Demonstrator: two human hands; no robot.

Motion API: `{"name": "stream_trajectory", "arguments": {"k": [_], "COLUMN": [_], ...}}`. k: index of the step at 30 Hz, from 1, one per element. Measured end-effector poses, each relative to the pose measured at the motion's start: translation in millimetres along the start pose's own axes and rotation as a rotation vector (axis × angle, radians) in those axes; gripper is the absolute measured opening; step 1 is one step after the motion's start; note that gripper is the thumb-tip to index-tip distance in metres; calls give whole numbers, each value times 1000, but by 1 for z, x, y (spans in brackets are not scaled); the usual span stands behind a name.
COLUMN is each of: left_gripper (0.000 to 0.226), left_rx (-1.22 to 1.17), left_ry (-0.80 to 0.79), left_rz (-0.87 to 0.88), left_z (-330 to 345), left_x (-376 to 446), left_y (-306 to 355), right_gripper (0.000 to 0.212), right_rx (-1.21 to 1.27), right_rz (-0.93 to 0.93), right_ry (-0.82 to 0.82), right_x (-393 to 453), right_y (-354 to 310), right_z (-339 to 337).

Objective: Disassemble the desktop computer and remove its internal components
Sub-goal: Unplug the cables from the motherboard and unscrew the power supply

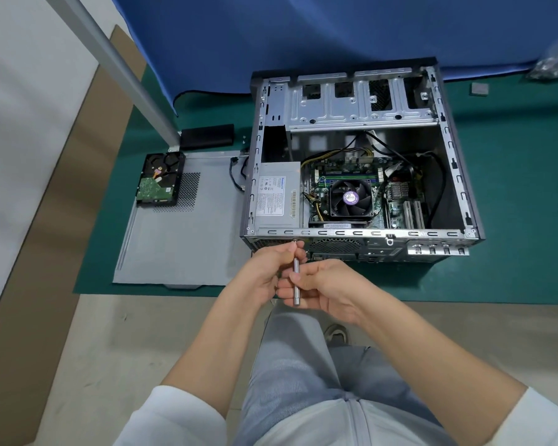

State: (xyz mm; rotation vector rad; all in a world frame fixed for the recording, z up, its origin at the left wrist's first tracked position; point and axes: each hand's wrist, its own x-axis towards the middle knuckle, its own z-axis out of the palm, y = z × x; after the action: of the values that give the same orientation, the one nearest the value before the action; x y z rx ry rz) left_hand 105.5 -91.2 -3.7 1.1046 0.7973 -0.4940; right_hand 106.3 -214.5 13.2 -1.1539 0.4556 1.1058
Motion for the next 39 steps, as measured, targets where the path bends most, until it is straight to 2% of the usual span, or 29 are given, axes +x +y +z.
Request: {"name": "stream_trajectory", "arguments": {"k": [5, 7, 10, 13, 16, 20, 22, 24, 27, 30, 35, 39], "left_gripper": [24, 25, 21, 14, 10, 14, 13, 13, 16, 23, 23, 18], "left_rx": [-114, -110, 108, 300, 305, 269, 241, 230, 222, 226, 175, 293], "left_ry": [-103, -93, -28, 96, 187, 237, 253, 261, 246, 189, 19, 14], "left_rz": [-66, -53, -6, 137, 230, 179, 150, 130, 101, 86, 23, 65], "left_z": [-3, -4, -6, -4, 2, 10, 13, 15, 15, 12, 1, -6], "left_x": [-3, -4, -7, -9, -10, -11, -12, -12, -12, -11, -11, -12], "left_y": [1, 1, 2, 0, 0, 3, 5, 6, 6, 5, 12, 7], "right_gripper": [5, 6, 9, 16, 22, 26, 20, 8, 16, 14, 7, 17], "right_rx": [-23, -37, -52, -92, -110, -133, -110, -64, -3, 23, -76, -125], "right_rz": [-2, 7, 32, 32, 28, -2, -31, -33, -5, 8, -1, -18], "right_ry": [46, 52, 54, 92, 123, 134, 94, -14, -100, -39, 44, 109], "right_x": [5, 6, 7, 5, 5, 5, 4, 1, 0, 1, 6, 8], "right_y": [1, 1, -1, -2, -3, -2, 2, 2, -1, -3, -1, 0], "right_z": [5, 7, 7, 6, 7, 7, 7, 6, 1, -2, 3, 5]}}
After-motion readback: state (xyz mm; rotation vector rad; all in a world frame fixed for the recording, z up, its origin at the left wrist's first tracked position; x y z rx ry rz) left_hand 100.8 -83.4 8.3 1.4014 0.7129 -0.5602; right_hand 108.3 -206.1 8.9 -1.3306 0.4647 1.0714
